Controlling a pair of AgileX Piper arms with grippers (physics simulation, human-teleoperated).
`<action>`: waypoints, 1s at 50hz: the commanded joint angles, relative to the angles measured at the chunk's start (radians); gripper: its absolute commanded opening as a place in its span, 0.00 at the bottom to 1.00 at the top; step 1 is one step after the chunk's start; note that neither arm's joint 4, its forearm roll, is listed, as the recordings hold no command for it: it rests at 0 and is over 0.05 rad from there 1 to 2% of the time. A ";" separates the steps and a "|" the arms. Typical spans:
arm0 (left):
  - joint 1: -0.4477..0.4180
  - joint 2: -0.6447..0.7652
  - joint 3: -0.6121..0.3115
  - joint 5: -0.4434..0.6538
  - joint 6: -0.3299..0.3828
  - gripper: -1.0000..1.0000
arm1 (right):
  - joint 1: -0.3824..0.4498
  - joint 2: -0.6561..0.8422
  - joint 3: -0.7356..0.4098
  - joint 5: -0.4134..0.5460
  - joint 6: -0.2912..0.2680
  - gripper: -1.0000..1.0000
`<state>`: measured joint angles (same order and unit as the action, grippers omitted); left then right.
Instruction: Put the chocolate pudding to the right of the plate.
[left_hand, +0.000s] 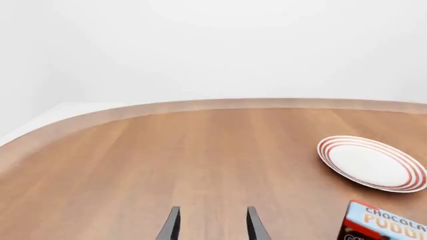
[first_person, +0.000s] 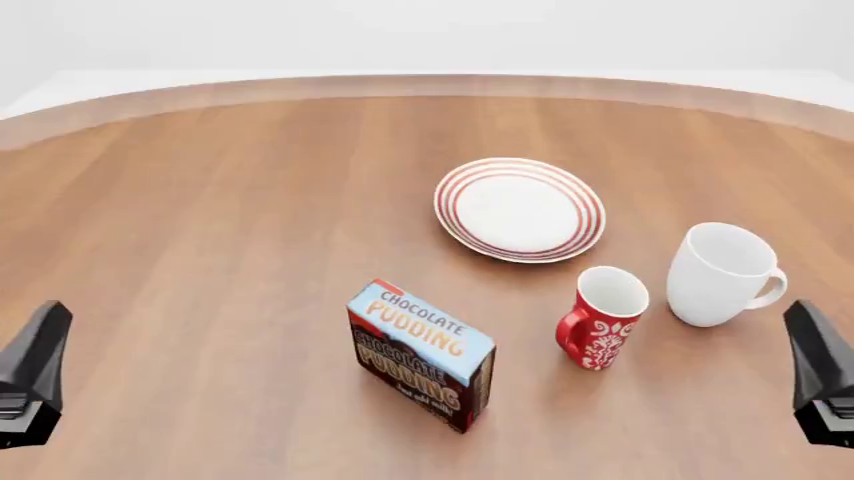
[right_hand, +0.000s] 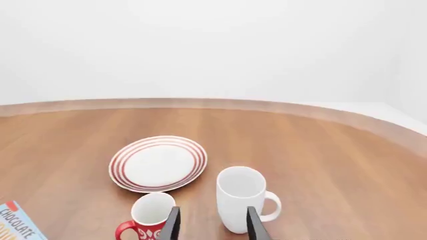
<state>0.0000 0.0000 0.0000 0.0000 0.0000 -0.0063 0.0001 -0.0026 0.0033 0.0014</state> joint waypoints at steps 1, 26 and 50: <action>0.000 0.000 0.000 0.000 0.000 1.00 | -0.012 0.000 -0.005 0.021 0.010 1.00; 0.000 0.000 0.000 0.000 0.000 1.00 | 0.206 0.034 -0.616 0.552 -0.129 1.00; 0.000 0.000 0.000 0.000 0.000 1.00 | 0.563 0.439 -0.940 0.532 -0.226 1.00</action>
<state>0.0000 0.0000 0.0000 0.0000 0.0000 0.4306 0.2963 -0.8489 0.5571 -0.1932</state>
